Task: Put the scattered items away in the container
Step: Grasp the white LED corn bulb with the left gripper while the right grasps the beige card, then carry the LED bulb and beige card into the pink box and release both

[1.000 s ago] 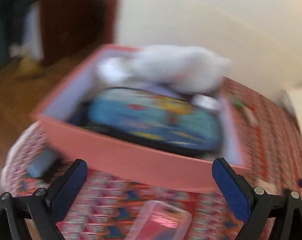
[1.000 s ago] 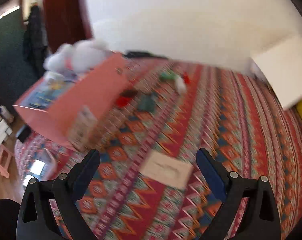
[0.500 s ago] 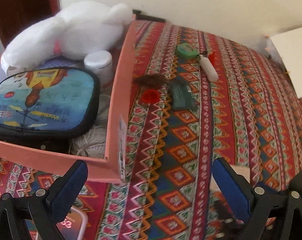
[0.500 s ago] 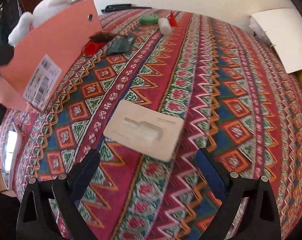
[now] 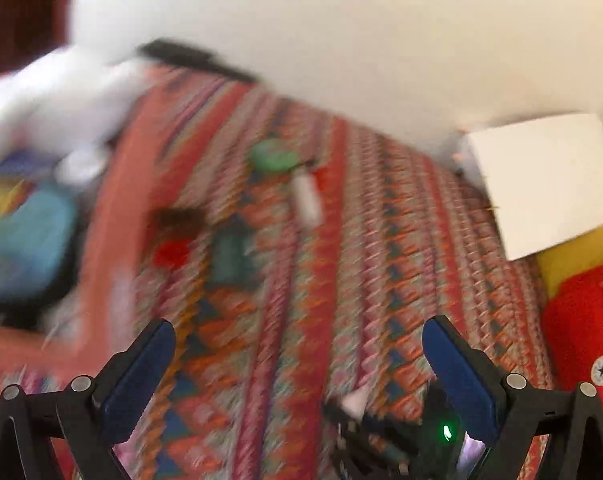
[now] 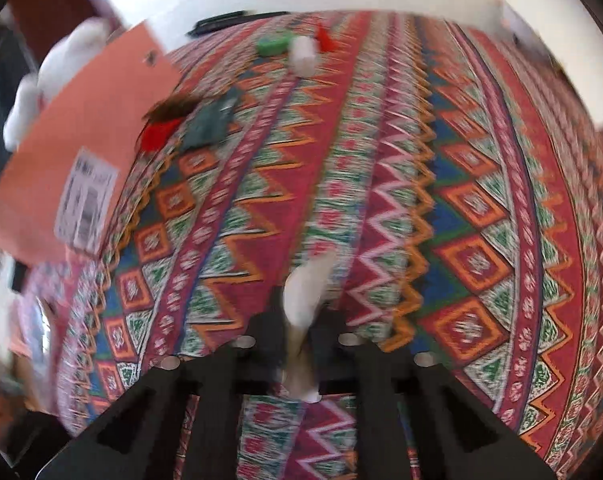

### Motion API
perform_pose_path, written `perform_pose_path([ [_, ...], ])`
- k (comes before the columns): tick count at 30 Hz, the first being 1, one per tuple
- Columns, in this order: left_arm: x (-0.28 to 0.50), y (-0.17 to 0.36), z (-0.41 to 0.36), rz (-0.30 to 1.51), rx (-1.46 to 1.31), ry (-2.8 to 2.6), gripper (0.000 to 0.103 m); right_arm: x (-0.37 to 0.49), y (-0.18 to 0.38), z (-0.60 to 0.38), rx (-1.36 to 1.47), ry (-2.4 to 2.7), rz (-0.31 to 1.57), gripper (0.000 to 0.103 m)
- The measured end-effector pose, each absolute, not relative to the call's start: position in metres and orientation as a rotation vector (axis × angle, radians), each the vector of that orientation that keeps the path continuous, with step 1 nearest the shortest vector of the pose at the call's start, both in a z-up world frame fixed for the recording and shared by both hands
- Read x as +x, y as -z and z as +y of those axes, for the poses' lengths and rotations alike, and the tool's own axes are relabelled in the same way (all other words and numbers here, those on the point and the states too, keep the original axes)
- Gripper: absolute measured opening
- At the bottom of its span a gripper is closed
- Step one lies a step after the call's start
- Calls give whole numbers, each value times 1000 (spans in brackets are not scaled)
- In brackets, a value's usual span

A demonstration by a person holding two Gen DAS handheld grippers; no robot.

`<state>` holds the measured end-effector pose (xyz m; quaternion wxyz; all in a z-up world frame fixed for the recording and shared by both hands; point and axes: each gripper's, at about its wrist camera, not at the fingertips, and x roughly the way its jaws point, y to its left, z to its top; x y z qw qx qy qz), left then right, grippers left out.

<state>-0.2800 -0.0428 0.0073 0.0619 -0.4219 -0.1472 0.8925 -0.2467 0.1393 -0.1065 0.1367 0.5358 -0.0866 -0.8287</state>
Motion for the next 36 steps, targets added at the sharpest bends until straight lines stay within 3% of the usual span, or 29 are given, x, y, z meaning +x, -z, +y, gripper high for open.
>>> perform_pose_path([
  [5,-392,28,-15,-370,-1392,-2734,101,-243,95,173,1513,2441,-400,8],
  [9,-463,89,-4,-189,-1574,-2707,92,-252,93,176,1472,2431,-440,8],
  [11,-485,120,0,-95,-1666,-2671,71,-259,95,179,1479,2400,-448,8],
  [12,-494,139,2,-70,-1727,-2624,27,-261,97,177,1485,2391,-450,8],
  [18,-448,118,-2,-72,-1565,-2636,26,-263,92,174,1456,2382,-478,8],
  [26,-309,20,-13,-247,-1277,-2646,26,-244,65,182,1361,2482,-511,9],
  [31,-232,-29,-77,-325,-1120,-2775,26,-238,45,163,1277,2546,-432,8],
  [36,-203,-61,-157,-308,-1016,-2961,26,-217,22,133,1193,2564,-358,8],
])
